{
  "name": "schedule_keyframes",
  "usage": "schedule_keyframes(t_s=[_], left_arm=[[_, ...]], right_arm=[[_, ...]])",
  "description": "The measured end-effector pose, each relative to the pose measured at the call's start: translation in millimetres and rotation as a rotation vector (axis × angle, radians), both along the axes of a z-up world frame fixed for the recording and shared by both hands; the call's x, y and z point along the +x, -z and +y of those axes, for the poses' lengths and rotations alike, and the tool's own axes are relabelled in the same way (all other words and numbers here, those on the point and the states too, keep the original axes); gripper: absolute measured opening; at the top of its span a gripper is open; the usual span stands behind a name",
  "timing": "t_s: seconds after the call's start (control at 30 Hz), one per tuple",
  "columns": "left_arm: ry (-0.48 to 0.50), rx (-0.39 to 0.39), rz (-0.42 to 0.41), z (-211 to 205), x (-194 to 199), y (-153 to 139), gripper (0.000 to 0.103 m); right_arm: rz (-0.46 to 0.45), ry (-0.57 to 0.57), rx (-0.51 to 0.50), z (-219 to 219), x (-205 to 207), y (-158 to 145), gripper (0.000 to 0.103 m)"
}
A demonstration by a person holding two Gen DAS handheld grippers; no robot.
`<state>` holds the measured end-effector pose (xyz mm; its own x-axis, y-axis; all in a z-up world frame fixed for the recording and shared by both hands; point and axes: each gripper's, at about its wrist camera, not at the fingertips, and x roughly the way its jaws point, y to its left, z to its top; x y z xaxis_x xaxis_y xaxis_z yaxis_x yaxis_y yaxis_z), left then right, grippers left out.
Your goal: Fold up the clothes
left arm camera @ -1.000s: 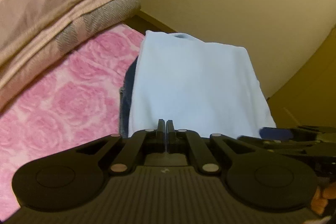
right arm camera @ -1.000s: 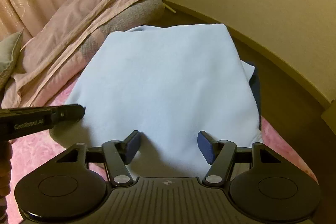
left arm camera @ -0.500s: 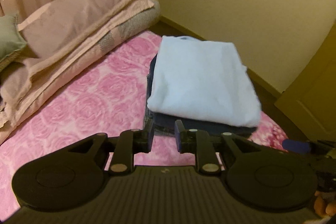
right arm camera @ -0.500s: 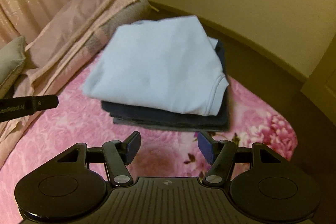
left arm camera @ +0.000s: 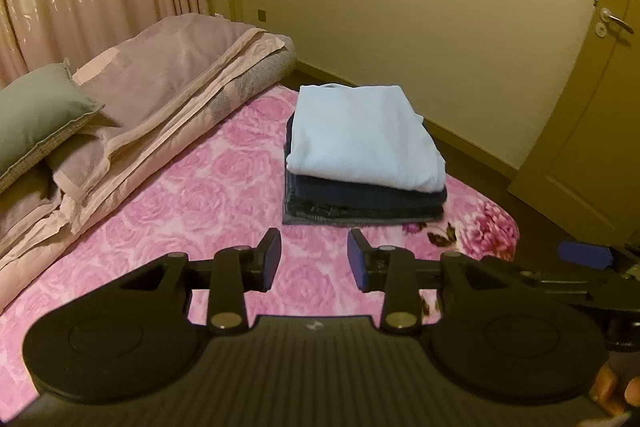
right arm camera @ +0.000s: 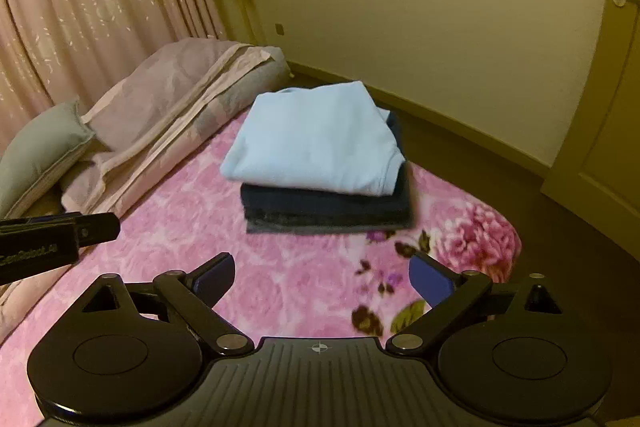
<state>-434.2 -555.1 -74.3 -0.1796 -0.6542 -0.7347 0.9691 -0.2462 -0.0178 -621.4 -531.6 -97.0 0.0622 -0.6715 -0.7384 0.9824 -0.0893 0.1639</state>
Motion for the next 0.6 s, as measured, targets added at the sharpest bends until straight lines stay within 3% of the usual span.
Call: schedule_keyframes(t_s=[0.17, 0.33, 0.6], left_arm=[[0.009, -0.014, -0.014, 33.0, 7.7, -4.5, 0.043], [0.022, -0.032, -0.014, 55.9, 12.0, -10.0, 0.068], [0.011, -0.034, 0.001, 69.4, 19.3, -11.9, 0.069]], right_arm=[[0.017, 0.025, 0.002, 34.1, 9.1, -4.9, 0.101], [0.06, 0.05, -0.015, 62.1, 17.3, -12.4, 0.102], [0.072, 0.124, -0.069, 81.7, 20.2, -21.0, 0.102]])
